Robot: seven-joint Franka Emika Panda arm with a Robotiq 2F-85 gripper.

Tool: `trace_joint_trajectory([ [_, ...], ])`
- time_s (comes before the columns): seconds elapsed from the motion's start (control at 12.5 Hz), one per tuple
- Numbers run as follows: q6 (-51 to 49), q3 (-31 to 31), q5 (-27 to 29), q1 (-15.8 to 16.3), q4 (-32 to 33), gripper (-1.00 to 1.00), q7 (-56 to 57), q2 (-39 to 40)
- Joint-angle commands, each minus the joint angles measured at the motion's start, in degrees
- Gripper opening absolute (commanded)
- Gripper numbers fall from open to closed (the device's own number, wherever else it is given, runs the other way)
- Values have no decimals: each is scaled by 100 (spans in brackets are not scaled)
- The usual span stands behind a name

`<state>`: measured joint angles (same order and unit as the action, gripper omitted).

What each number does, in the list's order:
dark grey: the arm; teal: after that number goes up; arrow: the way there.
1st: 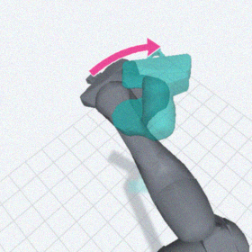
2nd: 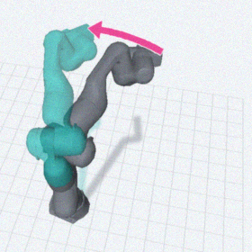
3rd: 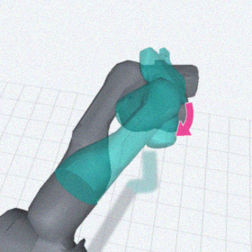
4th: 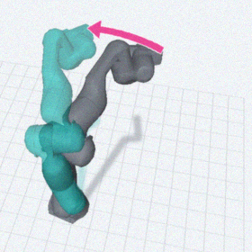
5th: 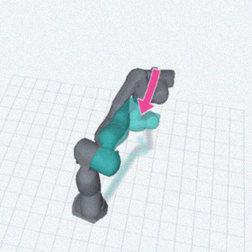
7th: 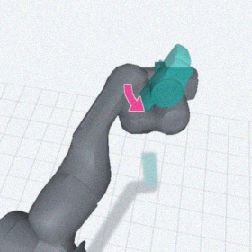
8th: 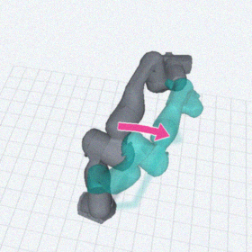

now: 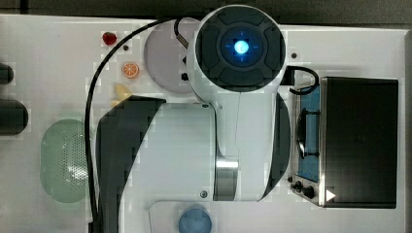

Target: Pick Ketchup from the table and place it in strainer.

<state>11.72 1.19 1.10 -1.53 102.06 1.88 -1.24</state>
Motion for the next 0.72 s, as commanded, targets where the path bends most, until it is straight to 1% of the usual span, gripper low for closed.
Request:
trace_joint_trajectory([
  [0.08,-1148,218,69,-601,503,59,-139,-1236],
  [0.24,-1074,234,70,-591,648,99,-122,-1197],
  [0.48,-684,344,70,-582,965,100,320,-1017],
  [0.72,-66,480,70,-578,1385,100,1576,-758],
])
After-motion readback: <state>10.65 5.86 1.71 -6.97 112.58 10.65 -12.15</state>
